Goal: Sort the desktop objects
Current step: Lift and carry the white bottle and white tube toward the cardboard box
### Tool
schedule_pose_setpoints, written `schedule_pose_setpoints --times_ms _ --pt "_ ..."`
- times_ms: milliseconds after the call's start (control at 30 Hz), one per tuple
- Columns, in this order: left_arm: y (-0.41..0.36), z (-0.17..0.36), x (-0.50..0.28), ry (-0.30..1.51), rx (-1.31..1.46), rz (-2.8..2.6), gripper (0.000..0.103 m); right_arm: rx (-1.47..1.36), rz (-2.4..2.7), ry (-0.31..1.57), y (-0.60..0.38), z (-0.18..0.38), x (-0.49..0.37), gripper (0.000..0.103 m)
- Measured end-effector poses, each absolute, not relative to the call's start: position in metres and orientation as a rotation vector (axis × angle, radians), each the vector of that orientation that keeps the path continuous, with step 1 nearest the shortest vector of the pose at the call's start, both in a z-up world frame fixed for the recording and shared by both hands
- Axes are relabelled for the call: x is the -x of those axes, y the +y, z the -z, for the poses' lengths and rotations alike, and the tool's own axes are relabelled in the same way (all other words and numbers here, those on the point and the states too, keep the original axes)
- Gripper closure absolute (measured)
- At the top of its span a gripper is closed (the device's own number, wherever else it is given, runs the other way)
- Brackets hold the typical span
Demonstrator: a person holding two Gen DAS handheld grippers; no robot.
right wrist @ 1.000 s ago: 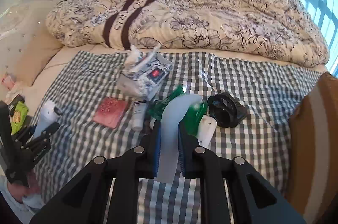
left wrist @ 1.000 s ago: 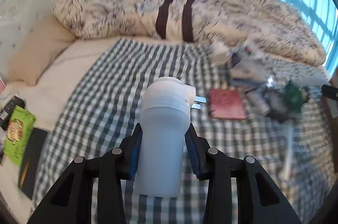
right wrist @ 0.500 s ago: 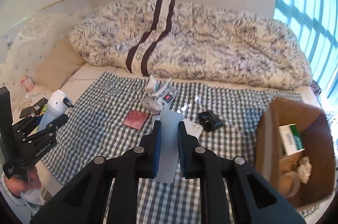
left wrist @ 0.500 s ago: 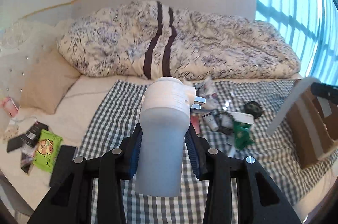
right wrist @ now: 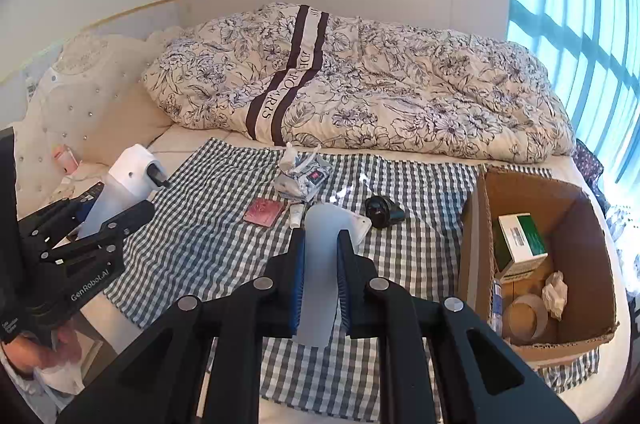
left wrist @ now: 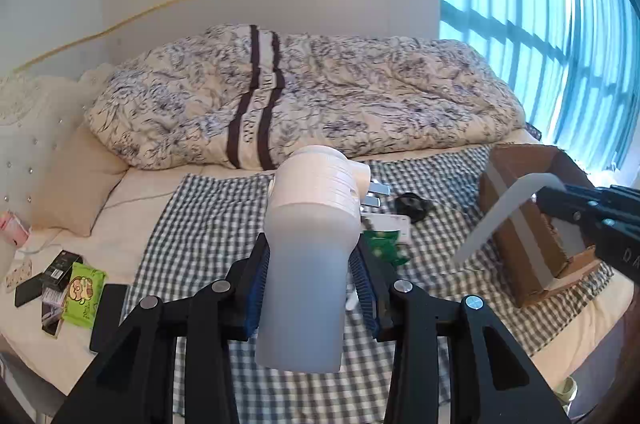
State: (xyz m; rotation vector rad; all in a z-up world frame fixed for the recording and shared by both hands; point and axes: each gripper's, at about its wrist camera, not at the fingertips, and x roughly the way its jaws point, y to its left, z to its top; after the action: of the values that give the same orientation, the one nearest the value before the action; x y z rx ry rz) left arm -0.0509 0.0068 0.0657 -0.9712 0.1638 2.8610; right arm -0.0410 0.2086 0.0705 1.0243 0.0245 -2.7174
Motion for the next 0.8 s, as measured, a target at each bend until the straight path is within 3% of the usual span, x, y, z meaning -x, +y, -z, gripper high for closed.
schedule_pose_setpoints --times_ms 500,800 --pt "0.194 -0.089 0.080 0.193 0.862 -2.648 0.063 -0.978 2.905 -0.044 0.361 -0.106 0.053 0.089" --pt "0.330 -0.039 0.097 0.274 0.918 -2.467 0.063 -1.136 2.976 -0.052 0.458 -0.074 0.085 0.089"
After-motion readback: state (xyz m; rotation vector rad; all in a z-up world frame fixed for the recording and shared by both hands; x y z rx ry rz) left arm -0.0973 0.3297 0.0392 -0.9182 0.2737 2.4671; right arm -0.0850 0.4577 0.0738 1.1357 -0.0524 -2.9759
